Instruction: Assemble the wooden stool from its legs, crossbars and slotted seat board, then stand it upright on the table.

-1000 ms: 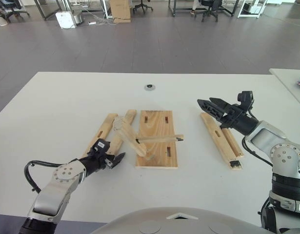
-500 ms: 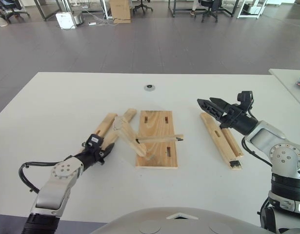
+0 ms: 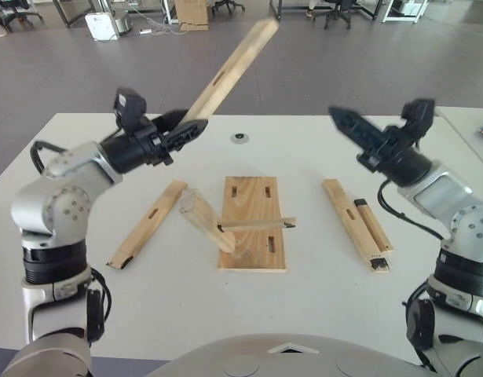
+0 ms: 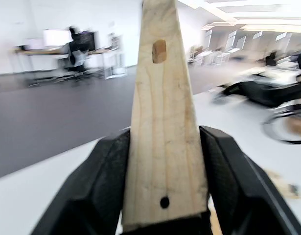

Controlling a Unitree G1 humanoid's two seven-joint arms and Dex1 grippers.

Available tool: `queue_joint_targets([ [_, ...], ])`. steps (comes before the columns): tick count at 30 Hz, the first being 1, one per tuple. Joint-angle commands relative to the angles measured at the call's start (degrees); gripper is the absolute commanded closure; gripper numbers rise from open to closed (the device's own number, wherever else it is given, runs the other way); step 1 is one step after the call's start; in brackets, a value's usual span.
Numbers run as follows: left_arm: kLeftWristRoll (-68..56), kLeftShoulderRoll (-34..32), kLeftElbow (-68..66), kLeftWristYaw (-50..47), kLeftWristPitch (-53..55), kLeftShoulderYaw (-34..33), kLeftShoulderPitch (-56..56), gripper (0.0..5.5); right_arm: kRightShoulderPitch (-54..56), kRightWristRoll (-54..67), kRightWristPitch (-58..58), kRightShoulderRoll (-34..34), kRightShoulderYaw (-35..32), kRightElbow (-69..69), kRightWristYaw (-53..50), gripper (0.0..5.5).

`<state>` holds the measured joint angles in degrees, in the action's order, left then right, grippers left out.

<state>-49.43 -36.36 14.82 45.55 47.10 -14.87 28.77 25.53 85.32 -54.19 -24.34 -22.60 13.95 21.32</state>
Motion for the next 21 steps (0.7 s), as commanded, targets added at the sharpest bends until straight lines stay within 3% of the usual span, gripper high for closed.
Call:
queue_joint_targets([
  [1, -4.0, -3.4, -0.2, 6.2, 3.3, 1.2, 1.9, 3.33, 3.9, 9.6, 0.7, -0.4, -0.7, -1.9, -4.7, 0.10],
  [12, -13.0, -4.4, 4.0, 12.4, 9.6, 3.6, 0.0, 3.33, 5.5, 12.8, -0.9, -2.5, 4.5, -4.3, -1.0, 0.10],
  [21, -14.8, -4.0, 4.9, 11.2, 10.4, 4.4, -0.8, 3.33, 4.5, 14.5, -3.0, -5.2, 6.9, -2.7, 3.4, 1.73],
])
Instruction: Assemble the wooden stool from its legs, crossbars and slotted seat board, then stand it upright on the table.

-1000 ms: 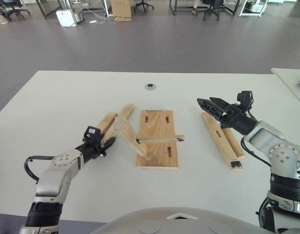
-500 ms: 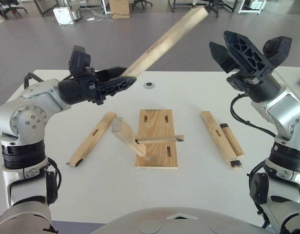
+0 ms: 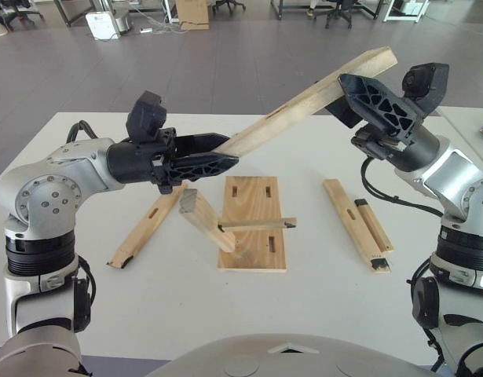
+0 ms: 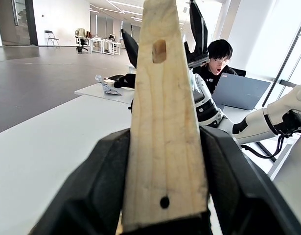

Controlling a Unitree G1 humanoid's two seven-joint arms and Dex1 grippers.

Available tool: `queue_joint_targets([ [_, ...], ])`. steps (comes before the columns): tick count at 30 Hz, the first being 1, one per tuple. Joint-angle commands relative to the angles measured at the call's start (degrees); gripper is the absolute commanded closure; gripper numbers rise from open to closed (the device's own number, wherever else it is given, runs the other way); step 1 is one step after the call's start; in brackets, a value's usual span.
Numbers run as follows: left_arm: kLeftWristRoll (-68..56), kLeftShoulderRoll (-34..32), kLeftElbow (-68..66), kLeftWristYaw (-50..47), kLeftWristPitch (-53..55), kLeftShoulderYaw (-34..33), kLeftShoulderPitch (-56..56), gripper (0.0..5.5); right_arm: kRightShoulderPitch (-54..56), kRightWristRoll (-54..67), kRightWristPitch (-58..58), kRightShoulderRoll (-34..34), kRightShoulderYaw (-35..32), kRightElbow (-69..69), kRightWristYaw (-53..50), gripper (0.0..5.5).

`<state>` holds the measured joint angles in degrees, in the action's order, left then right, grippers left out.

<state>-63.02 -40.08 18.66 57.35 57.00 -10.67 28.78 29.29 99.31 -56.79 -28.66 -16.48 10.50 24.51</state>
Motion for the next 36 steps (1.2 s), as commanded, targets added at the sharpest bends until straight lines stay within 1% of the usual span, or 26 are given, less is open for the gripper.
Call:
queue_joint_targets([
  [1, -1.4, -0.2, 1.2, -0.7, 0.7, 0.2, -0.9, 3.33, 0.9, 0.3, -0.3, -0.9, 0.9, 0.7, 0.0, 1.95],
  [8, -2.8, -0.3, 2.4, -1.7, 0.9, 0.5, -1.5, 3.33, 0.7, 1.1, 0.3, -0.3, 2.1, 1.5, -1.3, 3.22],
  [10, -3.0, -0.2, 2.4, -2.1, 0.8, 0.5, -1.4, 3.33, 0.8, 1.3, 0.3, -0.5, 2.4, 1.8, -1.5, 3.37],
  [14, -2.7, -0.5, 2.3, -2.0, 0.4, 0.5, -1.6, 3.33, 1.0, 1.3, 0.6, -0.7, 2.7, 2.2, -2.1, 3.37],
  [17, 2.3, -0.9, 2.6, -0.5, -3.8, 1.5, -3.2, 3.33, 2.7, -0.9, 1.4, -1.9, 2.0, 1.6, -1.9, 3.38],
  [19, 3.7, -2.2, 2.2, 1.1, -4.2, 2.5, -4.5, 3.33, 4.6, -3.6, 2.1, -3.7, 0.9, 0.6, -0.9, 3.38],
  [20, 5.2, -2.8, 1.5, 1.9, -5.2, 3.2, -5.2, 2.97, 5.7, -5.5, 2.4, -4.6, 0.7, 0.0, -0.2, 3.40],
  [21, 6.7, -3.3, 0.5, 2.6, -6.3, 3.8, -5.9, 2.77, 7.0, -7.7, 2.9, -5.4, 0.8, -0.2, 0.9, 3.42],
  [22, 9.1, -3.8, -1.2, 3.6, -8.4, 4.3, -6.5, 2.67, 8.5, -10.2, 3.5, -6.0, 0.9, -0.9, 1.9, 3.43],
  [23, 10.8, -4.1, -2.3, 4.3, -9.9, 4.6, -6.9, 2.42, 9.5, -11.9, 3.9, -6.3, 1.1, -1.5, 2.7, 3.43],
  [26, 16.0, -3.6, -8.4, 4.6, -17.5, 3.1, -6.9, 1.88, 12.0, -19.9, 5.5, -8.5, 2.2, -4.6, 7.6, 3.43],
  [29, 19.5, -3.7, -14.4, 4.5, -23.6, 0.5, -6.5, 1.83, 8.7, -31.2, 8.0, -12.4, 5.7, -5.9, 14.9, 3.43],
  [33, 20.4, -1.7, -15.9, 3.3, -26.2, -1.4, -8.1, 1.83, -0.6, -41.0, 10.8, -15.1, 8.8, -3.6, 22.2, 3.43],
  [34, 20.3, -1.3, -15.5, 2.9, -26.3, -1.9, -9.1, 1.83, -3.6, -43.4, 12.1, -16.7, 9.1, -3.0, 25.1, 3.43],
  [36, 20.1, -0.5, -14.1, 1.8, -26.6, -3.3, -12.6, 1.83, -9.3, -45.6, 13.6, -19.6, 7.1, -1.6, 30.1, 3.43],
])
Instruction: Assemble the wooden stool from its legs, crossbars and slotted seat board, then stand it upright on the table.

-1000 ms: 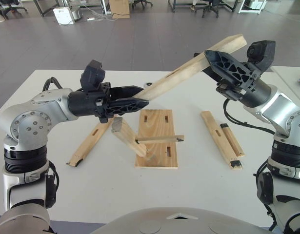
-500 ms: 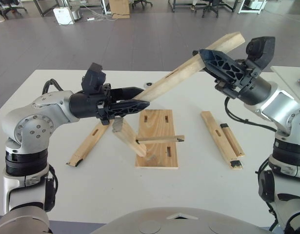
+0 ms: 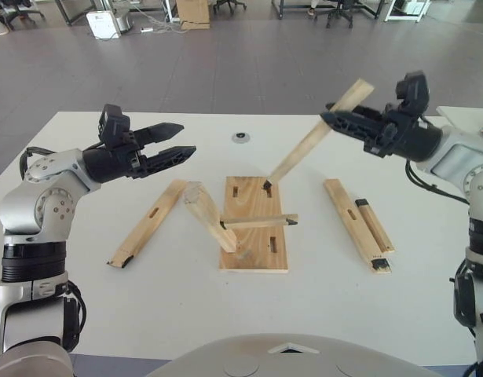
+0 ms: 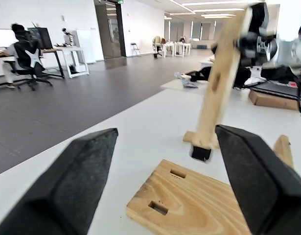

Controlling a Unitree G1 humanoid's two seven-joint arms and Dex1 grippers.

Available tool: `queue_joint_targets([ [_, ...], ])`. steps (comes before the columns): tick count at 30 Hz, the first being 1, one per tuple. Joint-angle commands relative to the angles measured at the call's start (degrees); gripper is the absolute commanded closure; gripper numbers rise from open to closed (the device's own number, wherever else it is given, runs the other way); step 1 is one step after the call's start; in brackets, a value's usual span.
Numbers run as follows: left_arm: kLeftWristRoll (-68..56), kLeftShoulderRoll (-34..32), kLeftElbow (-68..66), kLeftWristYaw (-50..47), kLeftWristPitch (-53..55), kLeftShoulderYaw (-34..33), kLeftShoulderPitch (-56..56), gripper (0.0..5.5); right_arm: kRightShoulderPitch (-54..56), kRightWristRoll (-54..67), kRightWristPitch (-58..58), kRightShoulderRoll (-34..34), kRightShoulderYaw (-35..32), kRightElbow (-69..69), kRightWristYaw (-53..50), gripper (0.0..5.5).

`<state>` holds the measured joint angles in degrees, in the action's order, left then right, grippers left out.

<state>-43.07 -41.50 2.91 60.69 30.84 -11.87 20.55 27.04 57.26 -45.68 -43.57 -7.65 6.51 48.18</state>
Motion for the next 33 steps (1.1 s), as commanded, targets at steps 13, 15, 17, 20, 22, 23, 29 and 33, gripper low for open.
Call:
queue_joint_targets([
  [13, -0.4, 3.6, 6.3, -3.8, -0.7, -3.7, -10.3, 1.83, -20.2, -0.6, 5.5, -2.3, -6.9, 16.5, 15.8, 3.44],
  [15, -0.4, 3.5, 6.1, -3.3, -0.6, -3.3, -9.7, 1.83, -21.3, -2.2, 7.0, -1.7, -6.2, 16.8, 16.2, 3.44],
  [17, -0.5, 3.5, 6.4, -3.3, -0.4, -3.4, -9.8, 1.83, -21.5, -4.2, 8.8, -1.3, -4.8, 15.9, 17.3, 3.44],
  [20, -0.3, 3.9, 6.8, -3.4, -0.4, -3.1, -10.4, 1.83, -20.9, -5.1, 9.8, 0.0, -3.3, 14.1, 17.8, 3.44],
  [22, -0.3, 4.0, 7.1, -3.5, -0.4, -2.9, -10.6, 1.83, -20.6, -5.3, 10.2, 0.5, -2.7, 13.4, 18.2, 3.44],
  [23, -0.5, 4.0, 7.4, -3.6, -0.3, -3.1, -10.9, 1.83, -20.1, -5.3, 10.3, 0.5, -2.6, 12.8, 18.5, 3.44],
  [29, -0.2, 4.0, 6.5, -2.9, -0.4, -2.4, -9.9, 1.83, -19.9, -7.4, 12.2, 0.3, -2.4, 10.8, 19.6, 3.44],
  [33, -0.2, 4.2, 7.0, -3.0, -0.5, -2.2, -10.3, 1.83, -16.7, -9.9, 13.4, -0.2, -0.1, 7.8, 21.7, 3.44],
])
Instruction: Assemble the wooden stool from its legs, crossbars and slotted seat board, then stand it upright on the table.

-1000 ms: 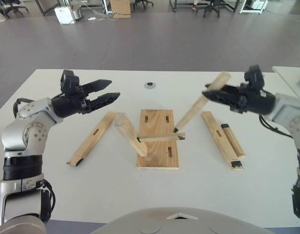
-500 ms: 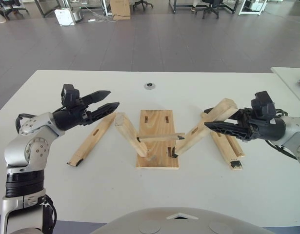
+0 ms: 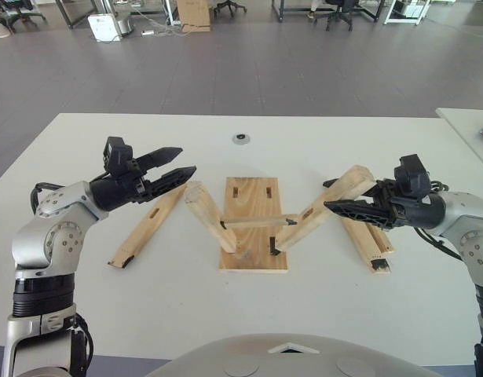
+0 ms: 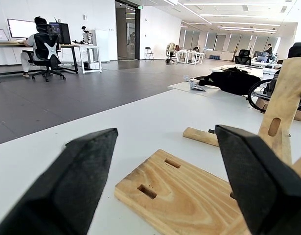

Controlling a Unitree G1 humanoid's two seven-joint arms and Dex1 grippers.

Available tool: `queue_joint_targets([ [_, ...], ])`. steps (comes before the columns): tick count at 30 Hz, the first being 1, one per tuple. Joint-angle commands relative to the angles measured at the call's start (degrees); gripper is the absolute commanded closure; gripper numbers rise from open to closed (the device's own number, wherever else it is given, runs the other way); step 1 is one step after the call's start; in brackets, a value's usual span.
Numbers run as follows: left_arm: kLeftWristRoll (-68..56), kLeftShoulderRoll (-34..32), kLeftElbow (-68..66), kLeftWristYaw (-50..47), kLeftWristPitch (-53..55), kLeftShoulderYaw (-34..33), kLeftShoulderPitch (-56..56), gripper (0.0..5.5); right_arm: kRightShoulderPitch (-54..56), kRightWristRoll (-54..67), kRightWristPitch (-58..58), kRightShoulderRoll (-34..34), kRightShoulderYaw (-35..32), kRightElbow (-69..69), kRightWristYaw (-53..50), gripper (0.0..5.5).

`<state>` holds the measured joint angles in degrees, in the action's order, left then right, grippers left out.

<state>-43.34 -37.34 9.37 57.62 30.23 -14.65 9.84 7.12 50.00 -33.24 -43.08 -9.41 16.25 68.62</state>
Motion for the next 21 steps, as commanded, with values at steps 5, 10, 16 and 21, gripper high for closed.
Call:
queue_joint_targets([
  [5, 0.1, 0.2, 1.1, 0.0, 0.0, 0.8, -0.1, 1.83, 6.4, -6.0, 1.9, -2.6, 4.9, -5.3, 5.7, 3.44],
  [10, 0.4, 0.5, 1.5, -0.1, -0.4, 1.1, -0.5, 1.83, 9.7, -9.3, 3.1, -4.9, 8.7, -7.5, 10.9, 3.44],
  [16, 0.7, 1.0, 2.5, -0.5, -1.1, 1.2, -2.0, 1.83, 9.9, -10.3, 3.5, -4.7, 10.6, -7.0, 11.9, 3.44],
  [21, 0.9, 1.5, 3.3, -1.0, -1.4, 1.4, -2.8, 1.83, 10.2, -10.5, 3.7, -3.7, 11.4, -5.9, 10.2, 3.44],
])
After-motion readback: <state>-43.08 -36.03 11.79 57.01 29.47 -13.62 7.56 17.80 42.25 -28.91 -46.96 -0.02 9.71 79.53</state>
